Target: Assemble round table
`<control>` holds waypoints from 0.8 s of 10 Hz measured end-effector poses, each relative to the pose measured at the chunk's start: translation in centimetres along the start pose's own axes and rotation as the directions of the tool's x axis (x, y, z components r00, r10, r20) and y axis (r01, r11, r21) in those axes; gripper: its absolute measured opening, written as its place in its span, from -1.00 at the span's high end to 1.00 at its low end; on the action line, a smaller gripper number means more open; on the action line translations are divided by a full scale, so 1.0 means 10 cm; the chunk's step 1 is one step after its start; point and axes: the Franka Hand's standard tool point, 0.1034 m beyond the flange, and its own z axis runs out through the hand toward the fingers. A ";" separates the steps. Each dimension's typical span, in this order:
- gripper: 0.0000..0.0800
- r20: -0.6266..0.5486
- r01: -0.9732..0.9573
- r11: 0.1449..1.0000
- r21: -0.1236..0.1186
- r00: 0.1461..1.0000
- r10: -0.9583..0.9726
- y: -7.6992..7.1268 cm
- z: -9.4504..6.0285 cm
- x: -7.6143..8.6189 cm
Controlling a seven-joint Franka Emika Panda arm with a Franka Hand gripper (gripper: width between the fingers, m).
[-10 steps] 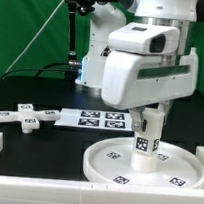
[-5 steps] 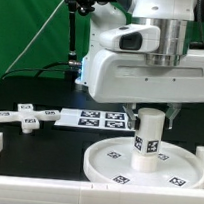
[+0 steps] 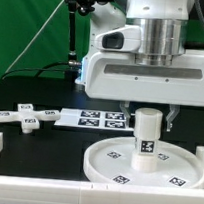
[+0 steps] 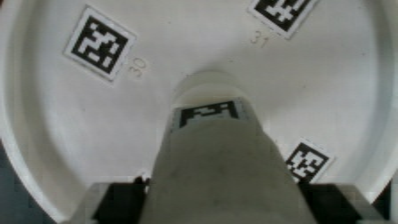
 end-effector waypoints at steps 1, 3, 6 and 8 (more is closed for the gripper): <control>-0.02 0.004 -0.145 0.989 0.010 0.989 0.145 0.01 0.00 0.00; -0.02 0.012 -0.366 0.931 0.018 0.931 0.365 0.00 0.01 -0.02; -0.02 0.021 -0.536 0.844 0.019 0.844 0.536 -0.02 0.02 -0.04; -0.02 0.030 -0.615 0.788 0.024 0.788 0.615 -0.03 0.02 -0.04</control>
Offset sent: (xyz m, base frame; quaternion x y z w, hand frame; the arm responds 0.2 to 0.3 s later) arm -0.0104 0.0083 -0.0062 -0.0314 0.0246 0.2796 0.9593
